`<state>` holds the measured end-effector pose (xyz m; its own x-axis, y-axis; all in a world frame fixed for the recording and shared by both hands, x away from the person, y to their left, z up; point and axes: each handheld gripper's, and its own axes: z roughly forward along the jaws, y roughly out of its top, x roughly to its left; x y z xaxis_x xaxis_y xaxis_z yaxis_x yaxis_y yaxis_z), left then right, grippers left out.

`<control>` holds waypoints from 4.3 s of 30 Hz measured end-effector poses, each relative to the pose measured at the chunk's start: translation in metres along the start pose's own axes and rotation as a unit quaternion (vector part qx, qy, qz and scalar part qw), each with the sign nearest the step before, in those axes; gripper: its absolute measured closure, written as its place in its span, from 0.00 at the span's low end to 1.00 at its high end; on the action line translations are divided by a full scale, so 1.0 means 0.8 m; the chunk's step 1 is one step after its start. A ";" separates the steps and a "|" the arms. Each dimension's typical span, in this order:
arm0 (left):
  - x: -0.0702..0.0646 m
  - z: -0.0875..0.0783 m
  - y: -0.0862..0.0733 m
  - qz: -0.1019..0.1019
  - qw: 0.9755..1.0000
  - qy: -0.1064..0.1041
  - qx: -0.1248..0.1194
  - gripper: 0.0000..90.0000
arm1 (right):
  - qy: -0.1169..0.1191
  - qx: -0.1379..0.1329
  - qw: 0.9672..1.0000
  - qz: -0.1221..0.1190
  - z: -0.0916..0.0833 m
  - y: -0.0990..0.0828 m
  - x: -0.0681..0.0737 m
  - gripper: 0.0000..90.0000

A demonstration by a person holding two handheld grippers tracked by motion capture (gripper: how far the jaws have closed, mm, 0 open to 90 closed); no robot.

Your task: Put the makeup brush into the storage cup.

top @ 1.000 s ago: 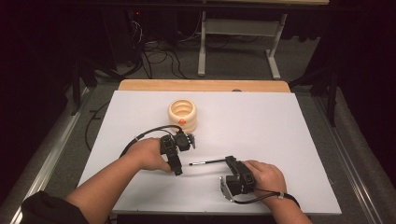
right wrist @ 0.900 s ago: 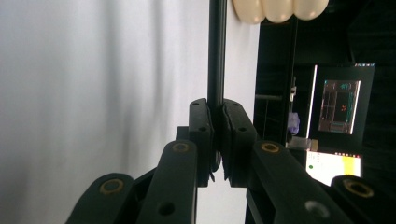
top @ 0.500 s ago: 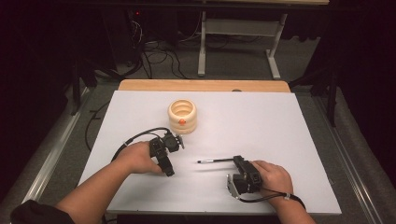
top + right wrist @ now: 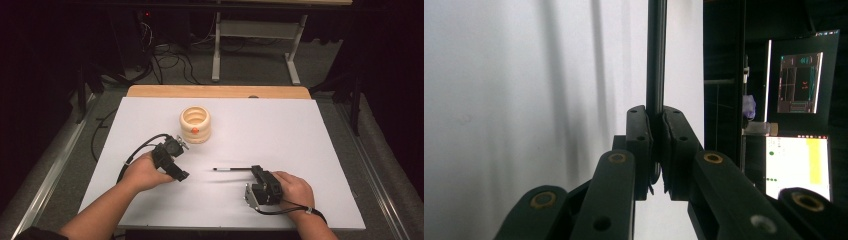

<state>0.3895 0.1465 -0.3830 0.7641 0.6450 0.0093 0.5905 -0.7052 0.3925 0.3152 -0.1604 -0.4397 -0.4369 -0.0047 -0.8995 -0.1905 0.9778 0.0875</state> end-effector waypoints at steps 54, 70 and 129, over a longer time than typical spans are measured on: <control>-0.004 0.016 -0.082 -0.145 0.932 0.019 -0.331 0.12 | 0.034 -0.009 0.979 0.199 0.004 -0.020 -0.013 0.96; -0.004 0.013 -0.085 -0.137 0.927 0.030 -0.349 0.16 | 0.053 -0.038 0.929 0.363 0.007 -0.039 -0.021 0.96; -0.025 0.015 -0.081 -0.122 0.910 -0.020 -0.396 0.18 | 0.115 -0.154 0.837 0.513 0.010 -0.042 -0.029 0.96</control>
<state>0.3391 0.1759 -0.4193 0.6539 0.7316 -0.1930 0.3821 -0.0991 0.9188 0.3386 -0.1915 -0.4252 -0.6600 0.7291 -0.1810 0.1865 0.3924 0.9007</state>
